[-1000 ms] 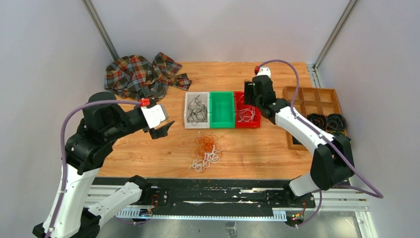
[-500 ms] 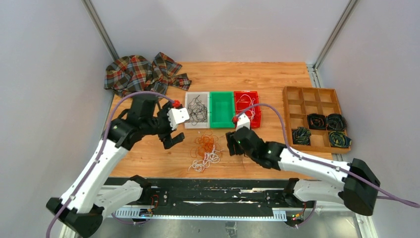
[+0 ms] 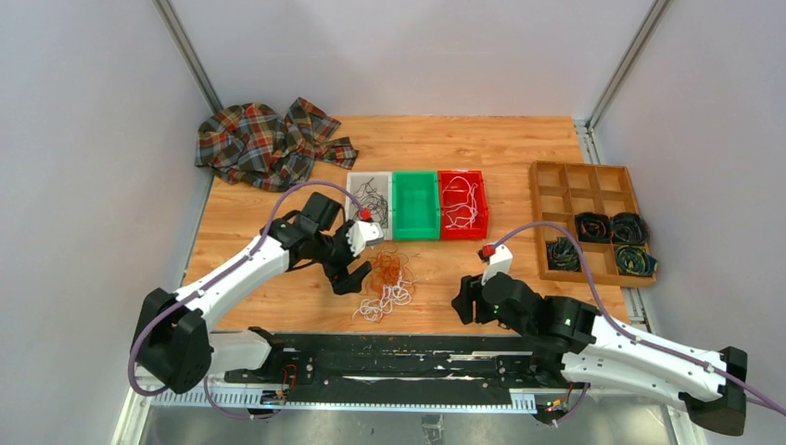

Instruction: Untangle the cables

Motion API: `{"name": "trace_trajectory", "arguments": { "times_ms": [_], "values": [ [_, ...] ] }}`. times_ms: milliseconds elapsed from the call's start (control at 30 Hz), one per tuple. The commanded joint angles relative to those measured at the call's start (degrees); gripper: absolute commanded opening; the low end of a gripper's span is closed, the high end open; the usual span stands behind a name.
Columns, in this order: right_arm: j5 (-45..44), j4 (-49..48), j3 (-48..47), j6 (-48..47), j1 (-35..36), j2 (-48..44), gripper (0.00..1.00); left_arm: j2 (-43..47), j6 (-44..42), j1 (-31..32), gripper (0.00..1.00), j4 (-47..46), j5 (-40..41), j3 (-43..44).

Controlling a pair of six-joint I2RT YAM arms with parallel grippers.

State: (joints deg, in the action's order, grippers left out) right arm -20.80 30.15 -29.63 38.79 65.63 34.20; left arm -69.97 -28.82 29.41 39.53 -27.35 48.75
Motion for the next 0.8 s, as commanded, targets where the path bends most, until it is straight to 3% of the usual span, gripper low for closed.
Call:
{"name": "trace_trajectory", "arguments": {
  "times_ms": [0, 200, 267, 433, 533, 667, 767],
  "values": [
    [-6.0, 1.5, -2.0, -0.7, 0.8, 4.9, 0.59, -2.7, 4.6, 2.9, 0.90, -10.0, 1.2, -2.2],
    [-9.5, -6.3, -3.1, -2.2, 0.8, 12.1, 0.52, -7.5, 4.2, 3.2, 0.76, -15.9, 5.9, -3.7],
    [-9.8, -7.9, -3.3, -2.9, 0.8, 13.3, 0.50, -8.2, 4.0, 3.2, 0.67, -17.1, 6.7, -3.8],
    [-12.2, -12.1, -3.9, -5.8, 0.8, 14.0, 0.48, -8.3, 3.0, 3.2, 0.23, -16.2, 4.6, -2.9],
    [-12.3, -19.3, -3.7, -9.1, 0.8, 14.2, 0.54, -6.9, 1.2, 3.2, 0.04, -10.8, 4.2, 0.5],
    [-8.5, -33.8, -3.8, -16.1, 0.7, 17.0, 0.64, -3.1, -1.5, 3.2, 0.01, 1.3, 3.5, 7.9],
    [-4.3, -41.4, -6.8, -21.7, 0.8, 21.8, 0.67, 1.4, -2.1, 3.2, 0.01, 7.6, 1.3, 12.7]
  ]
}}
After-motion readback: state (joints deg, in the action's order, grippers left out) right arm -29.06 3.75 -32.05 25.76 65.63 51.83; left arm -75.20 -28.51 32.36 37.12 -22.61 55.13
